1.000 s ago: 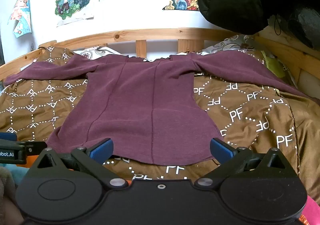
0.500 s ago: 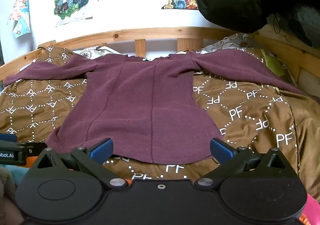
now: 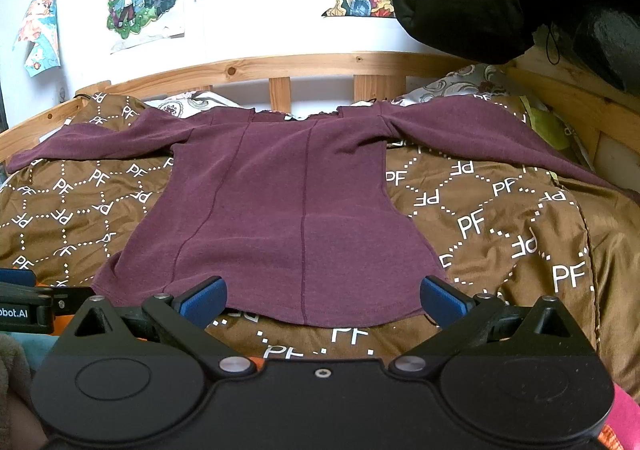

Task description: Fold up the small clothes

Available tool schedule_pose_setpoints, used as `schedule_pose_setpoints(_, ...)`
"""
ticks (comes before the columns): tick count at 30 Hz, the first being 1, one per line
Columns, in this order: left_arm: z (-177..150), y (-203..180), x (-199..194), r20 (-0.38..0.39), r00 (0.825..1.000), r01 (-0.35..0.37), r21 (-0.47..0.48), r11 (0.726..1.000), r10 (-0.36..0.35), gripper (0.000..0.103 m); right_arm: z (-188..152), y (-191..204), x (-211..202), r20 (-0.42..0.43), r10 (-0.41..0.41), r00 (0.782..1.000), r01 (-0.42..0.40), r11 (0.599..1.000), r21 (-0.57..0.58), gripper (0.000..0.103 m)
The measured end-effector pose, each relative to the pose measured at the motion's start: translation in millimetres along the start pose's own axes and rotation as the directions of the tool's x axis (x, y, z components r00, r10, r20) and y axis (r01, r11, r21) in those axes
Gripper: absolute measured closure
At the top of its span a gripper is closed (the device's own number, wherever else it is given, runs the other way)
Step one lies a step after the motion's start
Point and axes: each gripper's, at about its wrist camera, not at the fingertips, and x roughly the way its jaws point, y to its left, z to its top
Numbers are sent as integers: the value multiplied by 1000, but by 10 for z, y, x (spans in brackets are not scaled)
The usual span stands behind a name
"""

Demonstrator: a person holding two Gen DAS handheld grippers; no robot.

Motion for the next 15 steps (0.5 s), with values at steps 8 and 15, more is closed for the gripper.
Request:
schedule_pose_setpoints(8, 1, 0, 0, -1, 1000, 0, 0, 1000, 0, 1, -7, 20, -34, -3, 0, 1000, 0, 1000, 4, 1)
schedule_pose_setpoints(15, -1, 0, -1, -3, 1000, 1, -1, 1000, -1, 1, -8, 4, 7, -5, 1, 1000, -1, 1000, 5, 0)
